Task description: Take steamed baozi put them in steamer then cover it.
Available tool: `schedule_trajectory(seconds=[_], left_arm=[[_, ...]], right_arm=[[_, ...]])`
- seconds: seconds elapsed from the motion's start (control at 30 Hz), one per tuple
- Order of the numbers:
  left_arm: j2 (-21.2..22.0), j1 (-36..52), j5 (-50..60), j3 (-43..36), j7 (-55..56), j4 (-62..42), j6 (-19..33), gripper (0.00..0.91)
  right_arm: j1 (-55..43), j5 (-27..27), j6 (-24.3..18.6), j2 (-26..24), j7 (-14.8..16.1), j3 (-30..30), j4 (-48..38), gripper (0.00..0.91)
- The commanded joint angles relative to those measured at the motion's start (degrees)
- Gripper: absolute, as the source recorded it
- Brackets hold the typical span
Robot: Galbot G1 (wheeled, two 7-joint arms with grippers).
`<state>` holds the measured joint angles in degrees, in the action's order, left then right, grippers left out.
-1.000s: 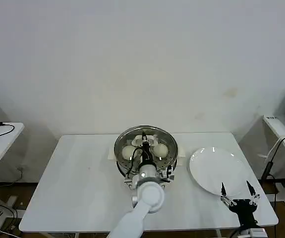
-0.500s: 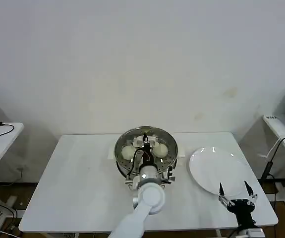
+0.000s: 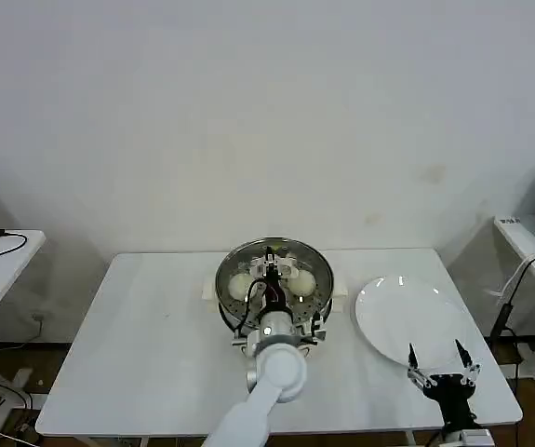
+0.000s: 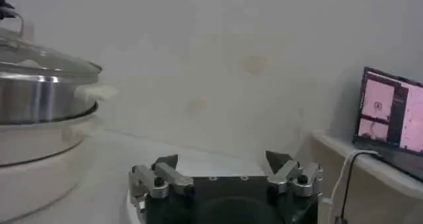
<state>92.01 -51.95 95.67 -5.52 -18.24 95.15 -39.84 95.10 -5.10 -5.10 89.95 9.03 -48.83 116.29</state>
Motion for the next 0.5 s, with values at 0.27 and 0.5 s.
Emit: schedule_trajectory(seconds=[0.27, 0.5], left_arm=[[-1.2, -2.9, -1.6, -1.6, 0.1, 9.4, 0.4, 0.907], [-5.3, -4.6, -6.4, -2.6, 0.5, 14.8, 0.4, 0.907]], right_arm=[[0.4, -0.2, -0.2, -0.2, 0.0, 0.2, 0.1, 0.907], [0.8, -0.2, -0.3, -0.2, 0.1, -0.3, 0.1, 0.907]])
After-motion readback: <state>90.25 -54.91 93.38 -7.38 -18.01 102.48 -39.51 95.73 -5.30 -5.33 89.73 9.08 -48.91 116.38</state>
